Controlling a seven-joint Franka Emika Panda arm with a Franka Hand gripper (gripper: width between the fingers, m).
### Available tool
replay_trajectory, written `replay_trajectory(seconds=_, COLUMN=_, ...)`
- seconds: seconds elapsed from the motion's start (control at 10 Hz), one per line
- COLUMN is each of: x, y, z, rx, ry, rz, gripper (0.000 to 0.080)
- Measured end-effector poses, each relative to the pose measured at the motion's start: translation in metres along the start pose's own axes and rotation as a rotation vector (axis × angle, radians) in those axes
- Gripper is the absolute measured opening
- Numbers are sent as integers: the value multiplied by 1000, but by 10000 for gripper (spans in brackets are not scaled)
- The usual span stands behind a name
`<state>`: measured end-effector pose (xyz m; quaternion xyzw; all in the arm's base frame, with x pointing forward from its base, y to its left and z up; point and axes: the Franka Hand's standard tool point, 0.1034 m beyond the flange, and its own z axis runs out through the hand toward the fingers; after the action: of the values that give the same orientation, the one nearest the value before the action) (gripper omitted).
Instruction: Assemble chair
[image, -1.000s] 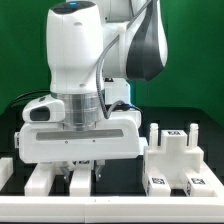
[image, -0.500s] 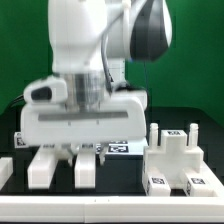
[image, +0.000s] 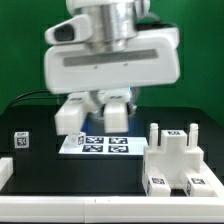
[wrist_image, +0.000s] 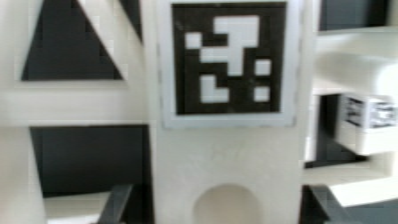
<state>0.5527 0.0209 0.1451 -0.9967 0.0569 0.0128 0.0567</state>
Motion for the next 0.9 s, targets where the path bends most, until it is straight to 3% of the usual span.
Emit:
replay_trajectory(seconds=0.1, x=-1, y=-20, z=5, rx=2, ry=5, rz=0, gripper=282)
replay_trajectory(seconds=0.2, x=-1, y=-19, z=14, rx=0, ry=15, rz=8, gripper=282)
replay_trajectory(seconds=0.5, x=-2, y=-16, z=15, rx=-2, ry=9, rz=11, gripper=282)
replay_trajectory(seconds=0.6, x=-2, y=-20, z=14, rx=-18, ry=11, rz=6, gripper=282)
replay_trajectory(seconds=0.8, x=-6, y=-67, z=6, rx=-87, ry=23, rz=-148, gripper=284)
replay_trajectory(seconds=0.9, x=-11, y=-86, z=11, rx=-111, ry=14, rz=-188, gripper=284)
